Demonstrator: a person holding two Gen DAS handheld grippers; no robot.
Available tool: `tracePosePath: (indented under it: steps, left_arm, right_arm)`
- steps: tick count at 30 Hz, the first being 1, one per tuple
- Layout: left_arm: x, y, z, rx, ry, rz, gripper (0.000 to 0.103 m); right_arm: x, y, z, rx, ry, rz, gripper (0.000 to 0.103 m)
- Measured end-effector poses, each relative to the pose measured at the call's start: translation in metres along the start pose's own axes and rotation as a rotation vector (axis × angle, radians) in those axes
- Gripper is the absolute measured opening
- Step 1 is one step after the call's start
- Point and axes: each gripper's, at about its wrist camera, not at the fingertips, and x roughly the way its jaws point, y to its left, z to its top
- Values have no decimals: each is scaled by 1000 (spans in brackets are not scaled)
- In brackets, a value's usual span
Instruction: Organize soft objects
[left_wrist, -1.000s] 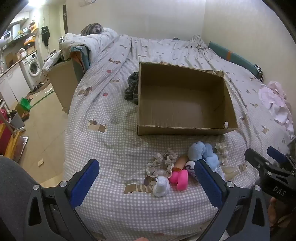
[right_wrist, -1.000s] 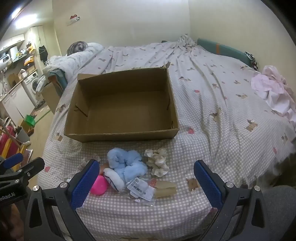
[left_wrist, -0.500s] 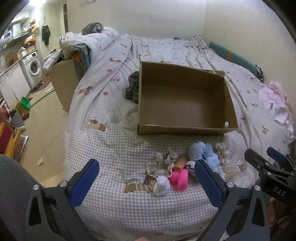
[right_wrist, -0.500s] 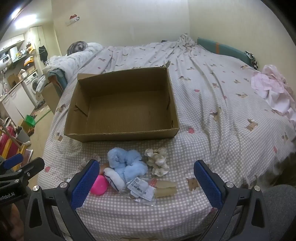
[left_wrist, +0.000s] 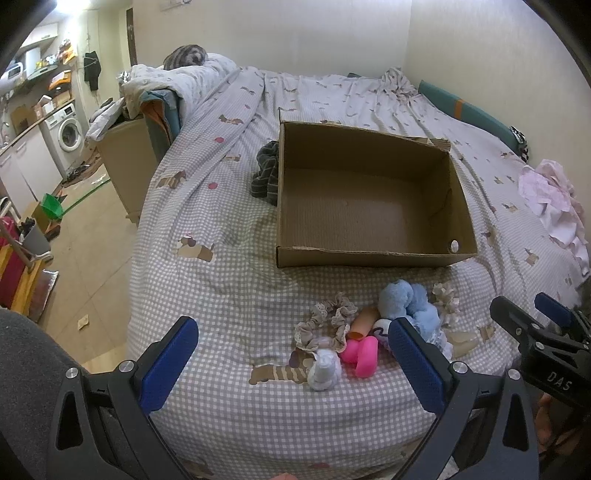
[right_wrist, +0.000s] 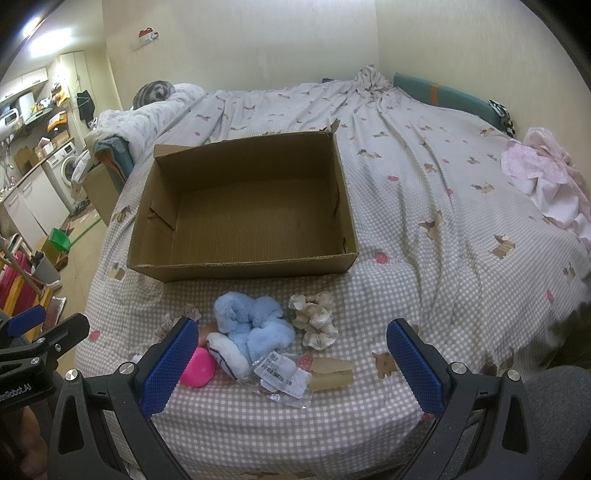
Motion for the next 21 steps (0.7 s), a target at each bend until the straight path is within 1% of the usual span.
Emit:
tracePosePath:
  steps: [21]
  left_arm:
    - [2, 0, -1, 0, 7, 3, 103]
  right_arm:
    - [1, 2, -3, 0, 3, -1, 103]
